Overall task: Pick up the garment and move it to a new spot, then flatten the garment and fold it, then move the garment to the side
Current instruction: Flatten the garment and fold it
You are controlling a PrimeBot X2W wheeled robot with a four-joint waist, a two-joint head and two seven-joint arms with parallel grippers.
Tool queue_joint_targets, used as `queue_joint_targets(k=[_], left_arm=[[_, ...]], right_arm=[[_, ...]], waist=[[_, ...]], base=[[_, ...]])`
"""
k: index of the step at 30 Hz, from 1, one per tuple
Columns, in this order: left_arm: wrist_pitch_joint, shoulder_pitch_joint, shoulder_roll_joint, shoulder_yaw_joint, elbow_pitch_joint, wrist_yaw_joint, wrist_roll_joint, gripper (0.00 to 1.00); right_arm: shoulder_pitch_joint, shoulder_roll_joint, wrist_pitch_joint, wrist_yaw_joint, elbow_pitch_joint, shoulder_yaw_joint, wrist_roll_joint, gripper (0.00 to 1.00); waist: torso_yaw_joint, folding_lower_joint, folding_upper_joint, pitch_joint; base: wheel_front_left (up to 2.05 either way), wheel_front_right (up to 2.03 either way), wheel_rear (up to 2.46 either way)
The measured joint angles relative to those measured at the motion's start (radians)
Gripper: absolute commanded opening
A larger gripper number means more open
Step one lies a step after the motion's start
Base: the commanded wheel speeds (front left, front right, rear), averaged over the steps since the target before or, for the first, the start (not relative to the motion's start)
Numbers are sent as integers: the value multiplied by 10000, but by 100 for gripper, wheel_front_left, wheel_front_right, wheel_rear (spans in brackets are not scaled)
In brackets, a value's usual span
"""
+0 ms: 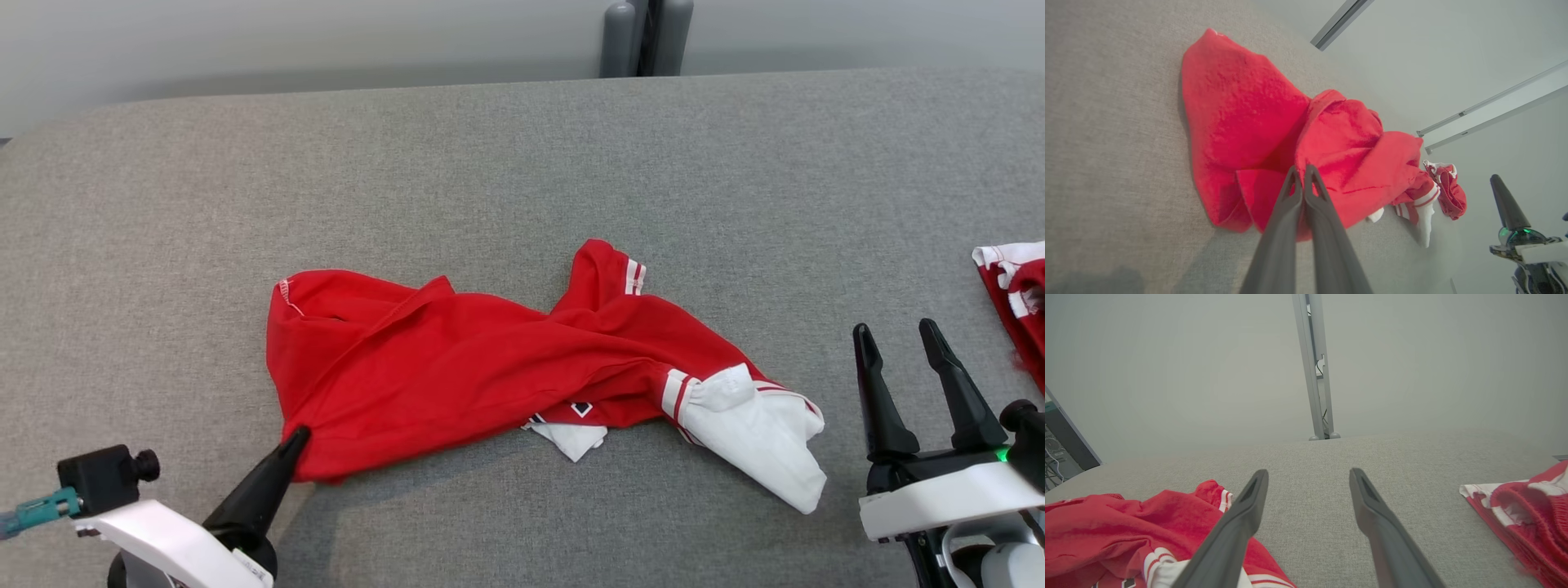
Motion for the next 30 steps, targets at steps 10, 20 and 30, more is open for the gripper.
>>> queue_joint_targets(k=[10,20,30], left_arm=[[-1557,-518,-543,105,709,-372,514,100],[-4125,-1299,-537,416,780,930,3967,100],[-4314,-890,-767,88,-487,2360,6608,100]], right_arm=[[12,19,121,0,-125,-316,-290,100],[7,232,213,0,-376,-623,-836,100],[150,309,447,0,-462,-518,-1202,100]], waist=[[46,0,0,-130],[121,0,0,-341],[166,0,0,-746]], base=[[0,0,0],[0,0,0],[0,0,0]])
